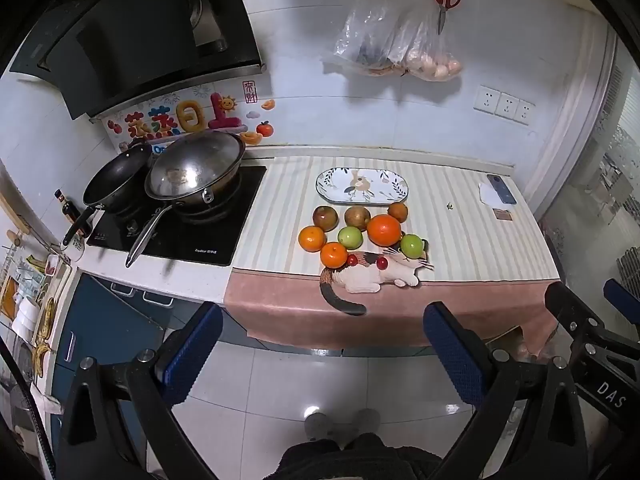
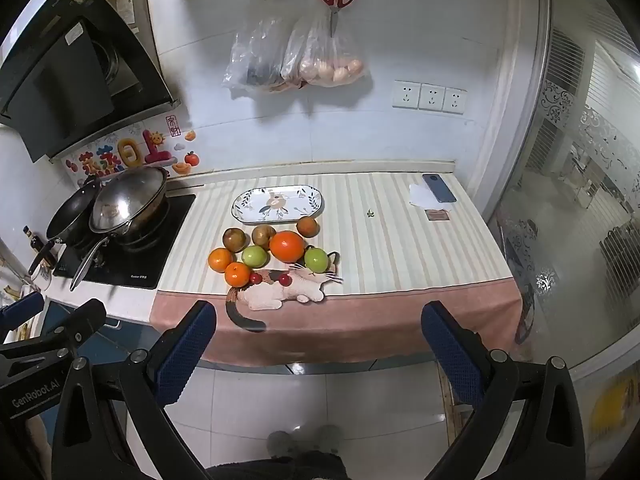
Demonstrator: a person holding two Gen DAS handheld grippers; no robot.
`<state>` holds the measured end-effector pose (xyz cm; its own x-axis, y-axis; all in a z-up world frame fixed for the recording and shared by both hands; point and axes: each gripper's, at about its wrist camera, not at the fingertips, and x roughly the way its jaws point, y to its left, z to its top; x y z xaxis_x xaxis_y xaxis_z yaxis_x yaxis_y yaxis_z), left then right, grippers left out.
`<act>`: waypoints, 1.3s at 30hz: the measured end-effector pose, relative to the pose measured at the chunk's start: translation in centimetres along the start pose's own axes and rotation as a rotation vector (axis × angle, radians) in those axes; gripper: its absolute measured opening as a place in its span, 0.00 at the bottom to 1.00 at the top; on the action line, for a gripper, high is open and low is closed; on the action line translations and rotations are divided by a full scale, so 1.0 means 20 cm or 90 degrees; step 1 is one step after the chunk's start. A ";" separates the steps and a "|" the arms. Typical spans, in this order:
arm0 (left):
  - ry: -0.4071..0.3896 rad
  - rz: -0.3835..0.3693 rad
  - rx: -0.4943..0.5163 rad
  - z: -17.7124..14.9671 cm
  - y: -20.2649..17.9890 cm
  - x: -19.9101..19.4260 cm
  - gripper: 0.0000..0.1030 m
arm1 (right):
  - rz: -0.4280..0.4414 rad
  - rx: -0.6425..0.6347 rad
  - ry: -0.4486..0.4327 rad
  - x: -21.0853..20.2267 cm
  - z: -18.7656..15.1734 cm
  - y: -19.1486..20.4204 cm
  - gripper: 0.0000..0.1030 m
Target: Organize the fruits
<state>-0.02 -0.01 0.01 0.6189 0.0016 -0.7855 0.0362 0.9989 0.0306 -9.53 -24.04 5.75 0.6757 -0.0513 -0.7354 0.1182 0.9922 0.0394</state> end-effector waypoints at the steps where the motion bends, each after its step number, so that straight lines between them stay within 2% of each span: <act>1: 0.001 -0.001 0.000 0.00 0.00 0.00 1.00 | 0.002 0.001 -0.002 0.00 0.00 0.00 1.00; 39: 0.003 -0.006 -0.002 0.01 0.01 -0.01 1.00 | 0.001 -0.001 -0.005 -0.02 0.03 -0.02 1.00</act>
<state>0.10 0.22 0.33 0.6150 -0.0073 -0.7885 0.0398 0.9990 0.0218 -9.38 -24.43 6.42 0.6819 -0.0511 -0.7297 0.1159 0.9925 0.0388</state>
